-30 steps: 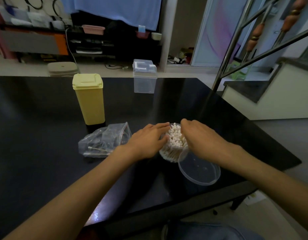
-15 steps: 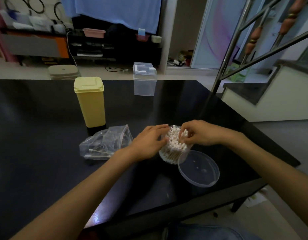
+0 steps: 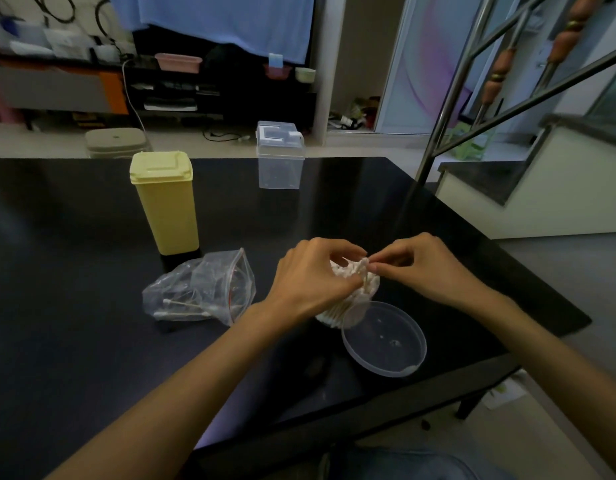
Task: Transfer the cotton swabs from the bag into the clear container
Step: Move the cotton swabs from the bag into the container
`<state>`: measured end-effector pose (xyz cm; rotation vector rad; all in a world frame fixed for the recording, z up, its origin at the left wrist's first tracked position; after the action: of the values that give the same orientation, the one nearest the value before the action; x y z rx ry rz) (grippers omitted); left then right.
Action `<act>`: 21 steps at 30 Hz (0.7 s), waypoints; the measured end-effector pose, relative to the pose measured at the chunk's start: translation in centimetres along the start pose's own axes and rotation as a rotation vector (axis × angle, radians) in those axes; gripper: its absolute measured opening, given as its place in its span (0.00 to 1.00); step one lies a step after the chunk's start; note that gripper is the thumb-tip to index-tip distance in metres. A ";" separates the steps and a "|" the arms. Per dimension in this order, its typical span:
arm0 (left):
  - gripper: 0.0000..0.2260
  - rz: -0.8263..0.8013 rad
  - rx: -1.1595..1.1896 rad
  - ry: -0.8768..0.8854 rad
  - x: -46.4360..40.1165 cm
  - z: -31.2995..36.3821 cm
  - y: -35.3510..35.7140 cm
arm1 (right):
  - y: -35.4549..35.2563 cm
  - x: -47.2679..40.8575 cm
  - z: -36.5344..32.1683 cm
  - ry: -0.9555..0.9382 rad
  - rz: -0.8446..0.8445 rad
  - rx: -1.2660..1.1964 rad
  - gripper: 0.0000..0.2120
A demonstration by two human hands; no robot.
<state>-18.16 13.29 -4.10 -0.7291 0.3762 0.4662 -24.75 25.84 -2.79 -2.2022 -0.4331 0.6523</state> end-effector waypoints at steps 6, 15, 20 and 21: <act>0.09 0.061 0.006 0.003 -0.2 0.3 -0.3 | 0.0 -0.1 0.0 -0.035 0.042 -0.067 0.11; 0.08 -0.036 -0.033 -0.097 -0.3 -0.6 0.6 | 0.3 0.5 0.1 -0.091 0.101 0.097 0.03; 0.07 -0.174 -0.143 -0.120 -0.4 -1.3 1.3 | 1.1 0.4 0.2 -0.083 0.050 0.161 0.05; 0.06 -0.196 -0.162 -0.124 -0.3 -1.5 1.4 | 1.2 0.4 0.0 -0.092 0.047 0.192 0.05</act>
<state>-19.37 13.07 -5.79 -0.8805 0.1493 0.3565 -24.32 25.30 -3.83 -2.0120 -0.3513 0.7897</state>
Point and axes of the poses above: each hand's wrist, its own x-axis away from the middle knuckle, its own y-axis out of the palm, z = x × y, the point moved 8 cm from there along -x, towards the middle knuckle, and after that the axes turned 14 degrees about z, right-handed, at the moved point
